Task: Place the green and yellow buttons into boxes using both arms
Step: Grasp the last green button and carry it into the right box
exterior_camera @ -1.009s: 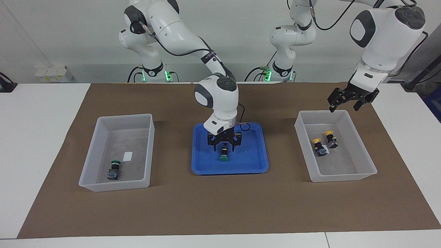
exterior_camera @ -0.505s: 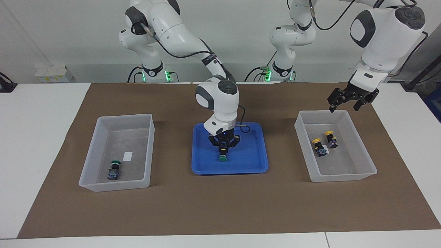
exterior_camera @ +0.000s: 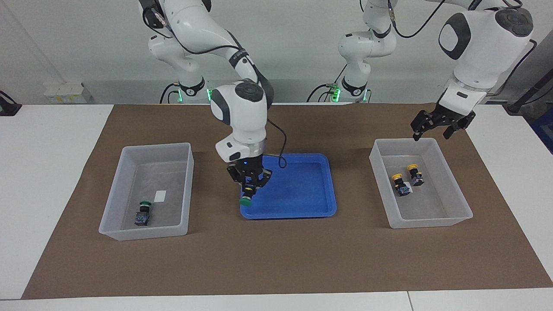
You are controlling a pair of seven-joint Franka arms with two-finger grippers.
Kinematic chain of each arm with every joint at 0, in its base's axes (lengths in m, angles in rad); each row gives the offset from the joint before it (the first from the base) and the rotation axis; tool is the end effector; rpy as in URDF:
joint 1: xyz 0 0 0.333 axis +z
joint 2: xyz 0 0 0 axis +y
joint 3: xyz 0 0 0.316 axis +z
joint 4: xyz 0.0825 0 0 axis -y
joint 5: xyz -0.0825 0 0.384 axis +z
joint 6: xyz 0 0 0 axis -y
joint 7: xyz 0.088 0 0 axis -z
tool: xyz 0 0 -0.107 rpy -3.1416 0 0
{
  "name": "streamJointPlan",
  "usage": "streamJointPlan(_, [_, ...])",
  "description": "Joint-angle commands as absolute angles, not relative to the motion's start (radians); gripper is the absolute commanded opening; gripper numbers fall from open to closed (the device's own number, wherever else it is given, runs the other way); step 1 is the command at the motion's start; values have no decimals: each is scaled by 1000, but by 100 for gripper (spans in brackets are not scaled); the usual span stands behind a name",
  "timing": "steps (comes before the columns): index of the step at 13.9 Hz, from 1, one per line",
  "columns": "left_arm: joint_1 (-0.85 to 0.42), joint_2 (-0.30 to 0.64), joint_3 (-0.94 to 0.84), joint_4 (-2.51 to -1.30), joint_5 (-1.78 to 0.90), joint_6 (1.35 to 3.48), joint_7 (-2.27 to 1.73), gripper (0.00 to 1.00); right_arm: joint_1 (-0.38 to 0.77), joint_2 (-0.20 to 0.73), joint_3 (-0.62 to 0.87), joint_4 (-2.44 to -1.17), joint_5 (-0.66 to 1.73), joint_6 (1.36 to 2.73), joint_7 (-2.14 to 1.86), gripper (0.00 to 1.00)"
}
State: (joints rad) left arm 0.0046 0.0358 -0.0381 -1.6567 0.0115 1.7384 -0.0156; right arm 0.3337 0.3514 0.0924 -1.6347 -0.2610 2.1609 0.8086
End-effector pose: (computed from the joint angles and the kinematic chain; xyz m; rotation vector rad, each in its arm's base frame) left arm 0.5775 -0.0180 0.5783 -3.1317 0.0305 -0.0723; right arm 0.6231 0.2638 0.4336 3.0302 -0.4031 0.3972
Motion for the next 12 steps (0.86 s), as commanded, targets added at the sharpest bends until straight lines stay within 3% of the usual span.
streamJointPlan(1, [0,6,-35,-1692,32,1752,-23,100,243,230,106,-1744,-267,2120,654,0])
streamJointPlan(7, [0,6,-35,-1693,32,1752,-23,100,51,161,106,-1880,-209,2137,266,0])
streamJointPlan(12, [0,6,-35,-1692,32,1752,-23,100,-81,167,104,-2018,-138,2365,8,0])
